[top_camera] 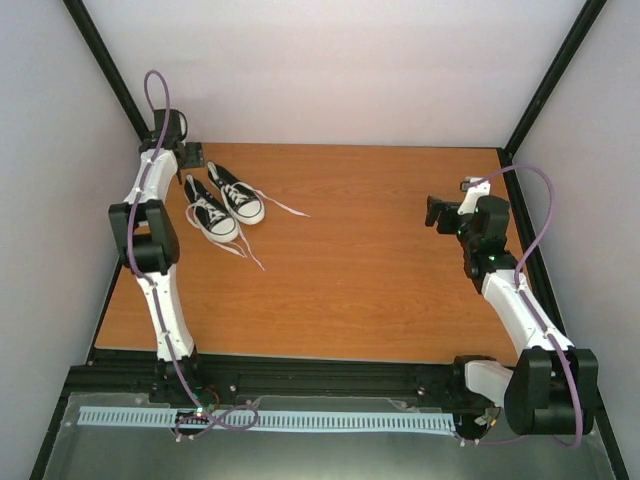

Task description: Tie the shoes

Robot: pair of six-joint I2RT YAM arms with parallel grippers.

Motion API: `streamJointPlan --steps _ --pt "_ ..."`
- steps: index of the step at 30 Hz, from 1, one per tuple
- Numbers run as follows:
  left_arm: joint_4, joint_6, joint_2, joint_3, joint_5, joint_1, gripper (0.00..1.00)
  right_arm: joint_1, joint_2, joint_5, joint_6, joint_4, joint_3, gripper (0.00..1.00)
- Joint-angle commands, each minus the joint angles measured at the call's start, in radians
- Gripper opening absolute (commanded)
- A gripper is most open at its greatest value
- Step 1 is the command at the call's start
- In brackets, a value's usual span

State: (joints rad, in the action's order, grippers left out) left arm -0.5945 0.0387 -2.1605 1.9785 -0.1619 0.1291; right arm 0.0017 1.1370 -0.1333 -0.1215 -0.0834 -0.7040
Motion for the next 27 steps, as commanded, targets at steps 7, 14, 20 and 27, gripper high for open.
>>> streamJointPlan --steps 7,14,20,27 --pt "-0.17 0.101 -0.197 0.068 -0.06 0.024 0.88 0.02 -0.023 -0.011 0.002 0.04 -0.001 1.0" --pt "-0.169 0.111 -0.204 0.04 -0.044 0.033 0.5 0.021 -0.032 -0.001 0.006 0.048 -0.002 1.0" --pt "-0.12 0.128 -0.088 -0.046 0.003 0.04 0.01 0.02 -0.034 0.008 0.009 0.048 -0.002 1.0" --pt "-0.082 0.153 0.13 -0.186 0.109 0.039 0.01 0.021 -0.047 0.009 0.012 0.052 -0.002 1.0"
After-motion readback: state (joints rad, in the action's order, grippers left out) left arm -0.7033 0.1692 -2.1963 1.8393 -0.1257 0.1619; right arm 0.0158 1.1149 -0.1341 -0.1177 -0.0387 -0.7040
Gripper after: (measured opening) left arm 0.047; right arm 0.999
